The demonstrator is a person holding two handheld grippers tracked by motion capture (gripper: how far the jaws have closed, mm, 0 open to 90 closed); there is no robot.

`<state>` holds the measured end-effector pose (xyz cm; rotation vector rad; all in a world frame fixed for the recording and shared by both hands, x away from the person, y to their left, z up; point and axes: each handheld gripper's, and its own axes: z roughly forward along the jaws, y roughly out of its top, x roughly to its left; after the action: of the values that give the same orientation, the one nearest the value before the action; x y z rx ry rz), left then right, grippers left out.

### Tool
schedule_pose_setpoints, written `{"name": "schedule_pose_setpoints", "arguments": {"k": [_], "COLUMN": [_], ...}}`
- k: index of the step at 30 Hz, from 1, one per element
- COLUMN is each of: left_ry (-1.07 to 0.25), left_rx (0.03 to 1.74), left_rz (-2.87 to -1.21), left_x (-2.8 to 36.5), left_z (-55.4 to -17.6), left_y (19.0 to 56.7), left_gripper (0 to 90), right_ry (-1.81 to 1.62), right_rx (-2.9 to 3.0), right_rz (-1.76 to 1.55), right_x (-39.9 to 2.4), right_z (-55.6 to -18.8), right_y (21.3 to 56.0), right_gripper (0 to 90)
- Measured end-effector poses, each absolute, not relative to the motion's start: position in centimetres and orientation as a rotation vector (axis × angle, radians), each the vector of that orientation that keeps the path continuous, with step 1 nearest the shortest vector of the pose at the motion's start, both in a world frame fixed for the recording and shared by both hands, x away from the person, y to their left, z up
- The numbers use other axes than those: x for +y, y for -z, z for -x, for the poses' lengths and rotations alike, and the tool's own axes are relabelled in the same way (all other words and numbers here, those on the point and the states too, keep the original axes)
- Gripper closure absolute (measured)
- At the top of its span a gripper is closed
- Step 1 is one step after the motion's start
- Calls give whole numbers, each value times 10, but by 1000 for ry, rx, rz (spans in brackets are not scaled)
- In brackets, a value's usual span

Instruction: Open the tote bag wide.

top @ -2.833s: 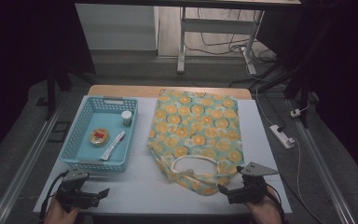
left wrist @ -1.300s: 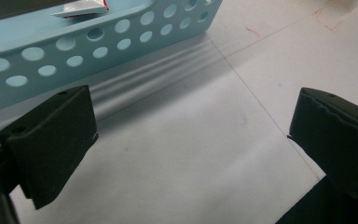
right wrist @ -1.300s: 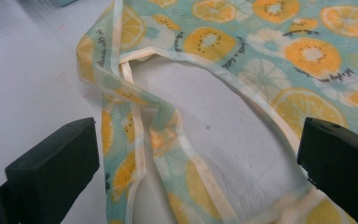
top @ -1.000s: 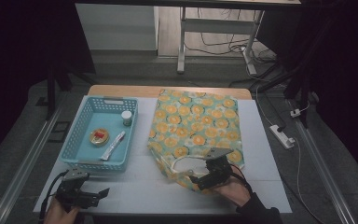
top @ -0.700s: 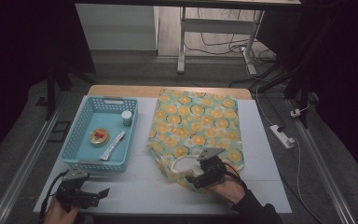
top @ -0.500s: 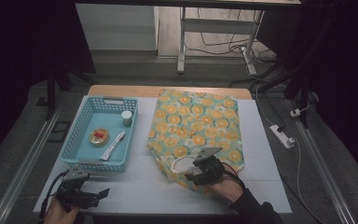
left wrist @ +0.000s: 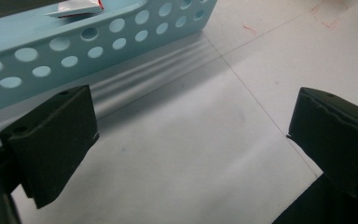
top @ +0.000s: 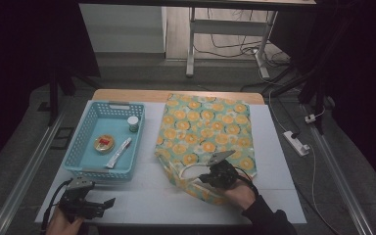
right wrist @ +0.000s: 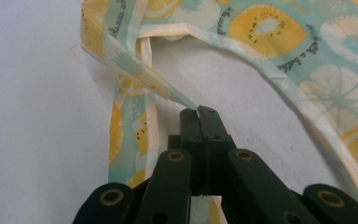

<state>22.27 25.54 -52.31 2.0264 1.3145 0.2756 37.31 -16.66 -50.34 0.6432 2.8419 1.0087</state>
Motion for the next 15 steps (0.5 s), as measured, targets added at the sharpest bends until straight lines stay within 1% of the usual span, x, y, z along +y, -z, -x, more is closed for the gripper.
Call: {"name": "schedule_pose_setpoints", "arguments": {"k": [7, 15], "left_ry": [-273, -271], "left_rx": [1315, 1316], "left_rz": [-2026, -2022], "left_x": [256, 256], "left_z": [-223, -223], "left_y": [523, 523], "left_gripper": [14, 15], "right_ry": [-1054, -1092], "right_rx": [2817, 2793], "right_rz": [-665, -678], "right_x": [-171, -177], "right_z": [-381, -398], "right_y": [489, 474], "right_gripper": [900, 900]}}
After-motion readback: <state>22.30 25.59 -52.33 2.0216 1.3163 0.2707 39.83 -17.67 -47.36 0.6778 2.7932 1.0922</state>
